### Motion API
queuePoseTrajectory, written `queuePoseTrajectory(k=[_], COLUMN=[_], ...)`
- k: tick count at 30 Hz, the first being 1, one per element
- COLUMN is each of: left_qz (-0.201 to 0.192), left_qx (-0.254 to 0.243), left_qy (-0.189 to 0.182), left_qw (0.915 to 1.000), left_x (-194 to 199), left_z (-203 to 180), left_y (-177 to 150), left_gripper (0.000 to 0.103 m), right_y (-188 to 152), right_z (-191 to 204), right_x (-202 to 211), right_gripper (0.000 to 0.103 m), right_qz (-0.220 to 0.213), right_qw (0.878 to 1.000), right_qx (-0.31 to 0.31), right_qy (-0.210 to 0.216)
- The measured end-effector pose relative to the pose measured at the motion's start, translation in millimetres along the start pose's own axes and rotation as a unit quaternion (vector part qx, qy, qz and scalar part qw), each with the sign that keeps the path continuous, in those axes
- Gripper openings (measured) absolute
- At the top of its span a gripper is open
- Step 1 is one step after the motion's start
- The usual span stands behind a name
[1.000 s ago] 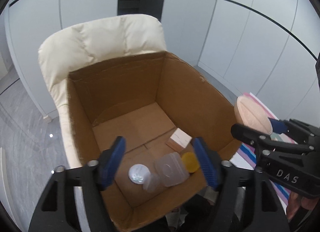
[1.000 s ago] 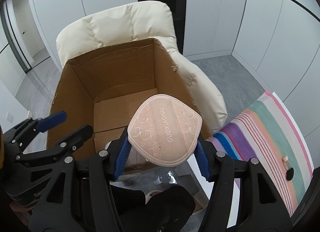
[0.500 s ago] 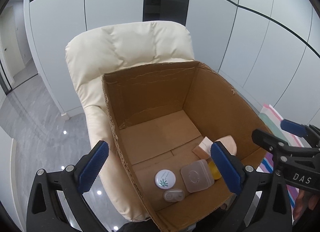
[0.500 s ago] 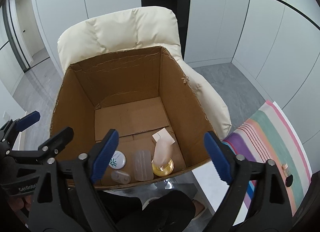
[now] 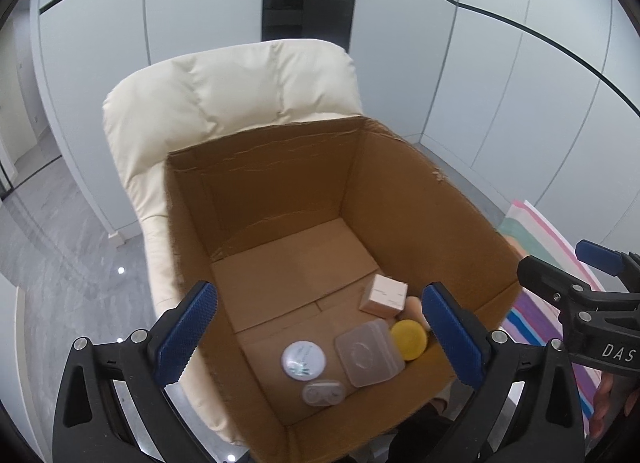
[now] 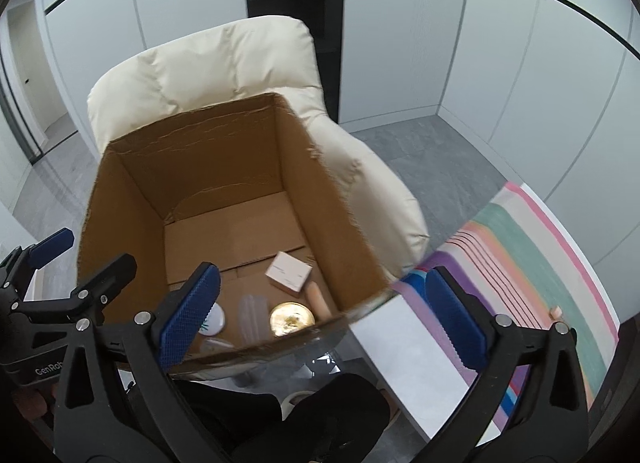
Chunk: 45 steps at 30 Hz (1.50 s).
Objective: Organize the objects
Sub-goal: 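Move both tools back toward the vial and black sponge on the rug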
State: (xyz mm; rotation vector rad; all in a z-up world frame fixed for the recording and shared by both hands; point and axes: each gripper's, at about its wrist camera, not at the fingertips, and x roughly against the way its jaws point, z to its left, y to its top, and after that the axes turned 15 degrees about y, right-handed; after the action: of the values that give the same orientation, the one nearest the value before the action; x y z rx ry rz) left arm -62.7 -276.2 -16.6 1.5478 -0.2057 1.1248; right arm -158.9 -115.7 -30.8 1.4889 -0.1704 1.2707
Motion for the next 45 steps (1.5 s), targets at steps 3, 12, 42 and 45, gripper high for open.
queuePoseTrajectory(k=[3,12,42,45], left_qz=[-0.006,-0.012,-0.020,-0.021], left_qx=[-0.009,-0.034,-0.120,-0.128], left_qy=[-0.007,-0.027,-0.100,-0.106], left_qw=[0.9999,0.9990,0.9876,0.9858], left_x=[3,9,37,39], left_z=[-12,-49,-175,-186], left_y=[1,0,-12,-13], left_gripper=[0.103,0.103,0.103,0.103], right_y=[-3,-12,-72,-80], right_z=[-13,-48,-151,-161], right_x=[7,25,94,103], right_gripper=[0.103,0.103,0.103,0.103], right_qz=[-0.004,-0.008,-0.029,-0.030], right_qw=[1.000,0.999,0.987,0.984], right_qx=[-0.009,-0.040,-0.124,-0.134], right_qy=[-0.011,-0.032,-0.102,-0.109])
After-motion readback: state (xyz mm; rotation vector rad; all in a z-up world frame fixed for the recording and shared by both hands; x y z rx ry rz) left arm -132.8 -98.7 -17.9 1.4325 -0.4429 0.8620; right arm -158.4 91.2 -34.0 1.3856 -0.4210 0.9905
